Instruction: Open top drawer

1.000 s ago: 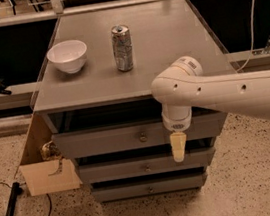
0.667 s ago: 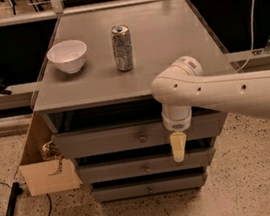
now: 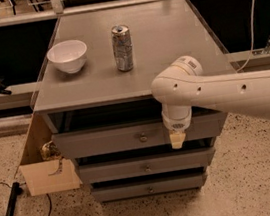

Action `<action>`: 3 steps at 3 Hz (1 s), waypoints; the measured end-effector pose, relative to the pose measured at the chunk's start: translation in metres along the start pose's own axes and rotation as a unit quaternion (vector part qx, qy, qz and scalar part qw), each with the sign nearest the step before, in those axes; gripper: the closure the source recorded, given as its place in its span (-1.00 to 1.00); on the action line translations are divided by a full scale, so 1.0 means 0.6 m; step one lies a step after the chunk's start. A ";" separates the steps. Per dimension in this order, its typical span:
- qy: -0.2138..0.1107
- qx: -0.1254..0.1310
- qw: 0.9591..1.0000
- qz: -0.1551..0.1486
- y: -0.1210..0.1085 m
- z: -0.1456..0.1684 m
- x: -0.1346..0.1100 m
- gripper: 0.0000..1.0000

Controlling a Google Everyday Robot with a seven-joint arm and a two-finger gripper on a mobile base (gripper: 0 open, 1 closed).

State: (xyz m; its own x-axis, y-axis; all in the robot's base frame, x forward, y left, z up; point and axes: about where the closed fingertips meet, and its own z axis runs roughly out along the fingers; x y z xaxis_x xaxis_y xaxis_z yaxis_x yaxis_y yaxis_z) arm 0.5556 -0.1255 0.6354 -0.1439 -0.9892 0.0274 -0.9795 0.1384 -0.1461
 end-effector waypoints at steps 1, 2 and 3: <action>0.000 0.000 1.000 0.000 0.000 0.000 0.000 0.24; 0.000 0.000 1.000 0.000 0.000 0.000 0.000 0.72; 0.000 0.000 1.000 0.000 -0.002 -0.006 0.000 0.78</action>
Offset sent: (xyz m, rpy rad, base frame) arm 0.0000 0.0000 0.0000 0.0000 0.0000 0.0000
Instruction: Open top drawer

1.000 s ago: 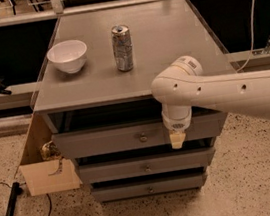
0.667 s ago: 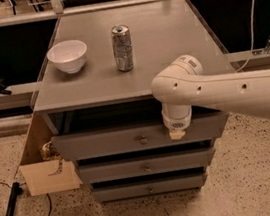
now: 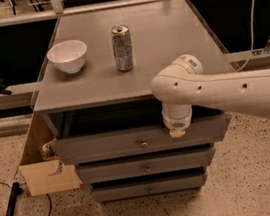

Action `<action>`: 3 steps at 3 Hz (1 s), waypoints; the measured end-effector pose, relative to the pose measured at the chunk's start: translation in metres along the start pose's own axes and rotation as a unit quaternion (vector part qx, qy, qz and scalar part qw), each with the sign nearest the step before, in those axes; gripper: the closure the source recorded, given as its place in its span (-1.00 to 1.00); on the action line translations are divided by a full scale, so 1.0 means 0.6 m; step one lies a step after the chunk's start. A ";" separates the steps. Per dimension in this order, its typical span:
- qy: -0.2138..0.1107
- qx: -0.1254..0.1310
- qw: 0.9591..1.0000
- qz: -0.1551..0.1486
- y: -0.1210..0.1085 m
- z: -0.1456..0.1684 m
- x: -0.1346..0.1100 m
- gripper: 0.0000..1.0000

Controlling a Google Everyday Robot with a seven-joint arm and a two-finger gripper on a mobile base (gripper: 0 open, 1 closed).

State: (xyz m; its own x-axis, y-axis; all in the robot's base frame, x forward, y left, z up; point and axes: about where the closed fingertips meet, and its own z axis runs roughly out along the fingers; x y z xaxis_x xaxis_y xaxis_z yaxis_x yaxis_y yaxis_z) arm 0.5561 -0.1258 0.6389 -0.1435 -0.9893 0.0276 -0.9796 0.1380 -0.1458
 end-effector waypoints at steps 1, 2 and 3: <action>0.004 -0.004 1.000 -0.008 0.005 -0.009 0.004 0.35; 0.005 -0.015 1.000 -0.015 0.025 -0.017 0.011 -0.12; 0.004 -0.029 0.999 -0.026 0.060 -0.031 0.021 -0.58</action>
Offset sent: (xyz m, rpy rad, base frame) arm -0.2224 -0.0931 0.0334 -0.1333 0.2449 0.0987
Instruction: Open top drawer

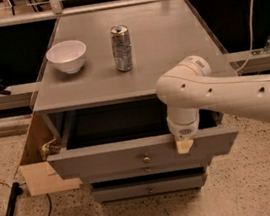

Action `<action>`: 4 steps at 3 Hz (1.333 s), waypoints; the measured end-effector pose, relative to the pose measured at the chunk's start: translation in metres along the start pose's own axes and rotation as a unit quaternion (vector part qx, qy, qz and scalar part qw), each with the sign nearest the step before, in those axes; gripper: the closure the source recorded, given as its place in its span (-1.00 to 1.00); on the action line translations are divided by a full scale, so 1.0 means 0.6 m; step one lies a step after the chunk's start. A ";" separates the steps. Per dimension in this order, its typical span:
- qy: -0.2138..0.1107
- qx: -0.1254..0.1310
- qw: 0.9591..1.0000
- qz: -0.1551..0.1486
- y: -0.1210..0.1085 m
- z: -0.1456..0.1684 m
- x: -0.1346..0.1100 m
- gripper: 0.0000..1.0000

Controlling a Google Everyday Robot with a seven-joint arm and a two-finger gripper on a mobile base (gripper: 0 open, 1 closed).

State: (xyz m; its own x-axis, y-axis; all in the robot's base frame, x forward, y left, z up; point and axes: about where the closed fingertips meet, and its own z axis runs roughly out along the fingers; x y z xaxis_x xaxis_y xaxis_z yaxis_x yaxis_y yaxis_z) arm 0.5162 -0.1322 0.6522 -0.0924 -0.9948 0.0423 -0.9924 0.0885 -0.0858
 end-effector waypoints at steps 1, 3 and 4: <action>0.000 0.000 1.000 0.000 0.000 0.000 0.000 -0.76; 0.000 0.000 1.000 0.000 0.001 0.000 0.000 0.06; 0.000 -0.015 1.000 -0.002 0.054 0.010 0.013 0.53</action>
Offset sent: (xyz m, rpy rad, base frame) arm 0.0001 0.0000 0.0000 0.0000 0.0000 0.0000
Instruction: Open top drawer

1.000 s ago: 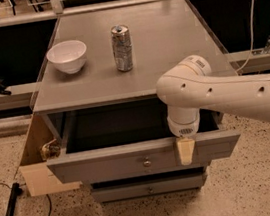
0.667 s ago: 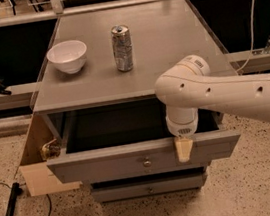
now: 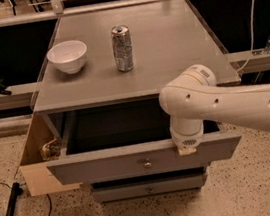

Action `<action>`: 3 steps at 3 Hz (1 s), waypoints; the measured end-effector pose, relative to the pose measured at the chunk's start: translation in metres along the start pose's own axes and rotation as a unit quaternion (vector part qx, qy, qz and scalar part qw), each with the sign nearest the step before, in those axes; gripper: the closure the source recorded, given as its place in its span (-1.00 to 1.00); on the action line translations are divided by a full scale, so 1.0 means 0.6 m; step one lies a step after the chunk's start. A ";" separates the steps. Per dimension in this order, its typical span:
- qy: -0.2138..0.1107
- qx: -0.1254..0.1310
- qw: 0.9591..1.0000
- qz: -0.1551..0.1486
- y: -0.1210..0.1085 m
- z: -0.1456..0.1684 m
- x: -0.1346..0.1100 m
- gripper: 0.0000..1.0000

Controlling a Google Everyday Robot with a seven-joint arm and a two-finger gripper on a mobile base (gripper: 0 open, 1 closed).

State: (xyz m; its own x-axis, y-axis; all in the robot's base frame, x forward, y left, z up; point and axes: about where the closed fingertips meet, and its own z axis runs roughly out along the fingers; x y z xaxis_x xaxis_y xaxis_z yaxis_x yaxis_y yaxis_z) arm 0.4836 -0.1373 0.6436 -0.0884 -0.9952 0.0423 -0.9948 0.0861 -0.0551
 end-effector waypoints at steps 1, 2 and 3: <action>-0.001 -0.003 1.000 -0.001 0.014 0.001 0.001 0.96; -0.019 0.003 1.000 -0.002 0.038 -0.010 -0.008 1.00; -0.019 0.003 1.000 -0.002 0.038 -0.010 -0.008 0.55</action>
Offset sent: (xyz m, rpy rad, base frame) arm -0.2822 -0.0659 -0.0625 0.0221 0.1770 -0.0131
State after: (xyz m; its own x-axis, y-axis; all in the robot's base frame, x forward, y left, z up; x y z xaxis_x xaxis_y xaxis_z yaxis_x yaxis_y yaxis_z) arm 0.4611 -0.1301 0.6482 -0.0833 -0.9965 0.0051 -0.9947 0.0829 -0.0606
